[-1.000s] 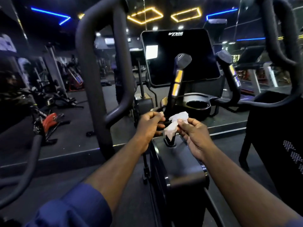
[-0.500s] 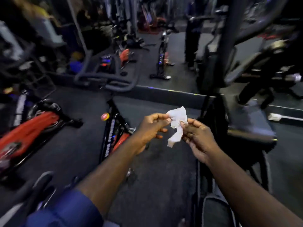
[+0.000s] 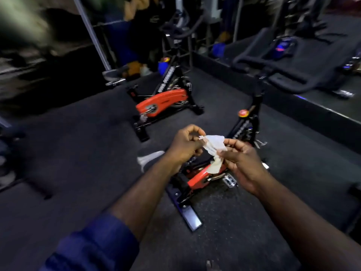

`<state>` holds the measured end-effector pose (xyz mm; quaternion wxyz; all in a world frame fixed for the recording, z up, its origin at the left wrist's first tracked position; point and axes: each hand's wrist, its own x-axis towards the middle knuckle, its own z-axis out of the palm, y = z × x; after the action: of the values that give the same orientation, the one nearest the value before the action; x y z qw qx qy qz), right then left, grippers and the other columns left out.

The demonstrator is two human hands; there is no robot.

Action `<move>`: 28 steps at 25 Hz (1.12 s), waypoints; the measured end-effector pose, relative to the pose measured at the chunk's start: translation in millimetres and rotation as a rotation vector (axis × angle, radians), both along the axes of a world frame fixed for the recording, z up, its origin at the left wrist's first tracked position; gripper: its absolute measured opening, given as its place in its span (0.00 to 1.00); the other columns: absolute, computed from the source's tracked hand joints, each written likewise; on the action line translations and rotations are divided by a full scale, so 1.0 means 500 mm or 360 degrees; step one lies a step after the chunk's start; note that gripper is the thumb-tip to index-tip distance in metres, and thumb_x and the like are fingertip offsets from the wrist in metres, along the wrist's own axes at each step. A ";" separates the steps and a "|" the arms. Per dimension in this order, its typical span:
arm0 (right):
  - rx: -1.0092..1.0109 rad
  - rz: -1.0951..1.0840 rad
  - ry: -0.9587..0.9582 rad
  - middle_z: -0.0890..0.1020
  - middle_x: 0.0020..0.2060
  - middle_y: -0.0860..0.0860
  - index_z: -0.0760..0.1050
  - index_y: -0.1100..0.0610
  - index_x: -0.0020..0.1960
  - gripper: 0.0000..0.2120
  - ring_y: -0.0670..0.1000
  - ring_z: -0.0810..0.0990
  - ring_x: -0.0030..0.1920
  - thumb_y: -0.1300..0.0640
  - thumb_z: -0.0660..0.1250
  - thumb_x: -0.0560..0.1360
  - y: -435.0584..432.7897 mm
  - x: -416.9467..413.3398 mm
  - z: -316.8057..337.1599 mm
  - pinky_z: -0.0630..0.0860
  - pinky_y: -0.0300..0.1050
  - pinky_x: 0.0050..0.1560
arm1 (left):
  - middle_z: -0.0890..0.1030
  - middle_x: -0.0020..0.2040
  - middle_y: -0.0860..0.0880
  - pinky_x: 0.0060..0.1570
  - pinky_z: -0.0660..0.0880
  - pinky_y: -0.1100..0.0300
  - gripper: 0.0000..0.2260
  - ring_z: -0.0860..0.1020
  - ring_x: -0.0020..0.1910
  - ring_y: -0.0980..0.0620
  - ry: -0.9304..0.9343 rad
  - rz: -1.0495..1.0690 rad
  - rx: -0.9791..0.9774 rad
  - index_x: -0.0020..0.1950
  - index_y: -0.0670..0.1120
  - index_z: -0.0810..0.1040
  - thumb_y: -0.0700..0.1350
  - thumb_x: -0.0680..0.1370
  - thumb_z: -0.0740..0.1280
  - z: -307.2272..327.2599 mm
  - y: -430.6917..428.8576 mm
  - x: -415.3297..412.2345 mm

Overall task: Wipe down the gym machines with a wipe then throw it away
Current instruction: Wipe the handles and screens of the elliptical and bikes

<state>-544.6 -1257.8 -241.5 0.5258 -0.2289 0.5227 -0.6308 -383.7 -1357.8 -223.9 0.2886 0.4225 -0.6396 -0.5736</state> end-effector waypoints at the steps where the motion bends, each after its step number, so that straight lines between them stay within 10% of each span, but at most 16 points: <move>1: 0.0028 0.0116 -0.0003 0.86 0.42 0.55 0.79 0.61 0.55 0.13 0.50 0.85 0.42 0.75 0.68 0.76 -0.023 0.020 0.002 0.83 0.40 0.40 | 0.80 0.39 0.46 0.30 0.74 0.61 0.04 0.75 0.29 0.53 -0.0005 0.0116 0.0011 0.55 0.39 0.78 0.33 0.82 0.69 0.003 -0.002 0.039; 7: -0.0048 0.0680 0.0004 0.88 0.41 0.53 0.79 0.58 0.51 0.06 0.48 0.86 0.38 0.68 0.69 0.79 -0.122 0.205 -0.007 0.82 0.42 0.36 | 0.85 0.50 0.45 0.41 0.81 0.52 0.12 0.81 0.39 0.52 -0.0066 0.0558 -0.0039 0.65 0.46 0.81 0.43 0.82 0.73 0.022 0.029 0.252; 14: -0.0187 0.0675 0.0230 0.87 0.41 0.56 0.73 0.56 0.62 0.15 0.52 0.86 0.39 0.70 0.68 0.80 -0.198 0.389 0.003 0.85 0.46 0.39 | 0.85 0.44 0.34 0.35 0.79 0.59 0.12 0.83 0.37 0.48 -0.0144 0.0795 -0.0187 0.59 0.41 0.80 0.31 0.78 0.74 0.016 0.025 0.439; 21: -0.0375 0.0688 0.0572 0.88 0.50 0.56 0.80 0.60 0.61 0.14 0.54 0.87 0.52 0.71 0.71 0.77 -0.268 0.572 0.020 0.85 0.44 0.51 | 0.88 0.47 0.48 0.50 0.84 0.44 0.16 0.86 0.49 0.44 -0.0361 0.0605 -0.0307 0.55 0.49 0.87 0.57 0.73 0.80 0.003 -0.080 0.624; 28: -0.0355 0.0422 0.0711 0.88 0.46 0.57 0.85 0.59 0.50 0.06 0.53 0.86 0.46 0.67 0.75 0.75 -0.322 0.648 0.033 0.83 0.47 0.51 | 0.86 0.43 0.45 0.44 0.80 0.49 0.05 0.80 0.39 0.52 -0.0526 0.0327 -0.0462 0.47 0.46 0.86 0.46 0.77 0.78 0.028 -0.208 0.710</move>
<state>-220.8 -1418.7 -224.8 0.4471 -0.4852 0.5186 -0.5439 -28.5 -1462.0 -210.1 0.2947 0.5276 -0.7075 -0.3663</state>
